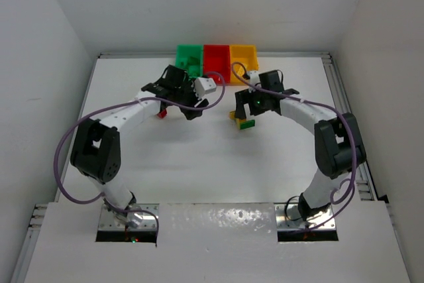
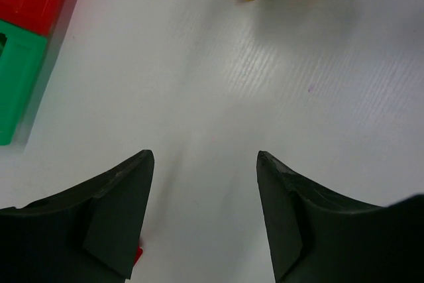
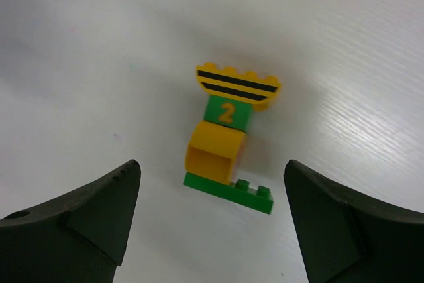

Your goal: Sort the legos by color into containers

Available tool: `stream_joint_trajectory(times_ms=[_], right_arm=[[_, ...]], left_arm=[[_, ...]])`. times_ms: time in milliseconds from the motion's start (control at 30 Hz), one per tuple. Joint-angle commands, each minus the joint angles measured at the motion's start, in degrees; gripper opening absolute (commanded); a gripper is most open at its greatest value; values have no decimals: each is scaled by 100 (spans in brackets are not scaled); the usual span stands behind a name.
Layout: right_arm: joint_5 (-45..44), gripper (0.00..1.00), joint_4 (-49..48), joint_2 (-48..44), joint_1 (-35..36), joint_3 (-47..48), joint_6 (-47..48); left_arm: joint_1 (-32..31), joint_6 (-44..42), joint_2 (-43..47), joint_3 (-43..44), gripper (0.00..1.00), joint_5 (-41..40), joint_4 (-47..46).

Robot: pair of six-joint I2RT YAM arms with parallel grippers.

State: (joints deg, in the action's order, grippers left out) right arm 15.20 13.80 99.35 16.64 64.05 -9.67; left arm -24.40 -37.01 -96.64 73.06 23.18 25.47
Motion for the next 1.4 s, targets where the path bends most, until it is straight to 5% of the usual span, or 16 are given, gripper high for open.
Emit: stream_joint_trajectory(times_ms=[0,367,633,767,867,1033,1200,1367], right_arm=[[-52,86,-79,233,137,108,642],[-325,71,299,884,383,653,1380],[-35,16,202,814,489,494,1670],[386,1,202,446,550,494,1802],[852,0,184,287,612,652,1523],[1222,0,193,322,954,1118,1012],[1581,0,-184,348,1289,1382,240],[1820,0,-493,427,1411,1697,-439]], left_arm=[[23,-78,382,-72,61,-164,-16],[243,-174,813,-239,63,-209,186],[261,-332,787,-230,63,-78,274],[269,-780,910,-257,65,55,493],[269,-1576,1575,-789,70,46,310],[261,-2783,2623,-2564,73,-621,-1805],[164,-3153,2879,-3130,84,-657,-3407],[138,-4014,3124,-3692,85,-437,-4215]])
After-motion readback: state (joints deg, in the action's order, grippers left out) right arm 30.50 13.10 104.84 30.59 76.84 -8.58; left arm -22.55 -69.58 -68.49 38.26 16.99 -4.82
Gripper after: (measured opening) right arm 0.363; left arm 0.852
